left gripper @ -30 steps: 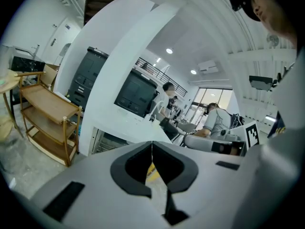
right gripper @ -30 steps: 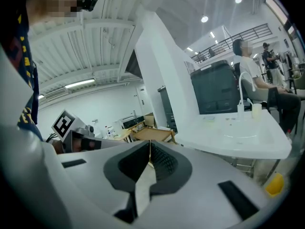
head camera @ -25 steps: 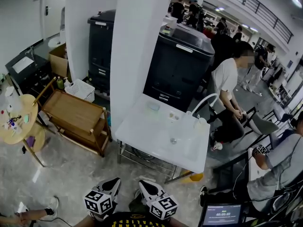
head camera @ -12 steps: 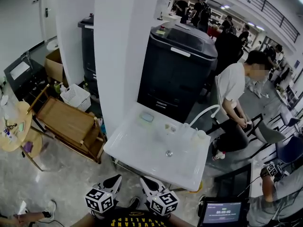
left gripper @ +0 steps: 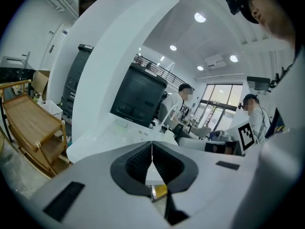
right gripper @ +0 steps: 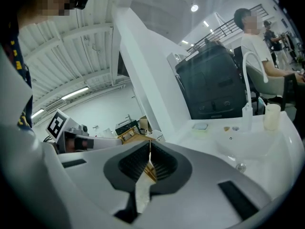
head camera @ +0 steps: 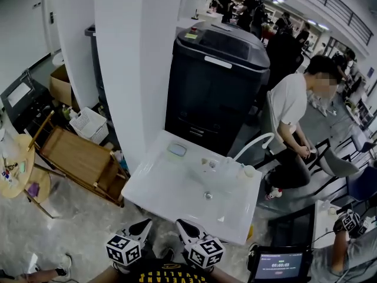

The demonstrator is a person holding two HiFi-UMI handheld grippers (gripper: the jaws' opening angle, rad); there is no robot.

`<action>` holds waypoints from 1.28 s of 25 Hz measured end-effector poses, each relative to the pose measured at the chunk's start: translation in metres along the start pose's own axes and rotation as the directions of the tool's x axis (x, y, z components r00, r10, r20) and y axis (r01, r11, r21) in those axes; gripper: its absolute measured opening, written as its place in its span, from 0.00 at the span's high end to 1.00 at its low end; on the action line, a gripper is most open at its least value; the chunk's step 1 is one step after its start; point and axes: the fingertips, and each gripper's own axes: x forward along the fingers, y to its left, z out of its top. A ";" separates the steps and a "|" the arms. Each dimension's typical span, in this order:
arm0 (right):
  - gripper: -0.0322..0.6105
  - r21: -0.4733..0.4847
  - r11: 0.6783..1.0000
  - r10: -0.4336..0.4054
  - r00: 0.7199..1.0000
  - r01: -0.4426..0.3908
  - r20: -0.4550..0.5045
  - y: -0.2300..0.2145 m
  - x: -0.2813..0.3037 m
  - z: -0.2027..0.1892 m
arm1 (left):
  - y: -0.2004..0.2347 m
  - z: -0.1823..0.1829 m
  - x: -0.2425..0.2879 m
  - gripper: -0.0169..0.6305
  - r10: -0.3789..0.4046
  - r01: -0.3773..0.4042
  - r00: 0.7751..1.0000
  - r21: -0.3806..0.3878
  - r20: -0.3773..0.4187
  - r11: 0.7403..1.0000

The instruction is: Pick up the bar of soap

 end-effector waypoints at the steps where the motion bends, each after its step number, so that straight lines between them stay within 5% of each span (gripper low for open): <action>1: 0.92 0.002 1.000 -0.009 1.000 0.009 0.000 -0.004 0.001 0.001 | 0.002 0.001 0.005 0.95 -0.006 0.006 1.000 -0.001 -0.008 1.000; 19: 0.92 0.110 0.968 -0.232 0.972 0.226 0.039 -0.092 0.109 0.068 | 0.088 0.102 0.116 0.95 -0.178 0.183 0.982 0.107 -0.060 0.977; 32: 0.92 0.160 0.895 -0.428 0.903 0.416 0.042 -0.128 0.140 0.074 | 0.149 0.132 0.185 0.95 -0.289 0.318 0.948 0.332 -0.136 0.888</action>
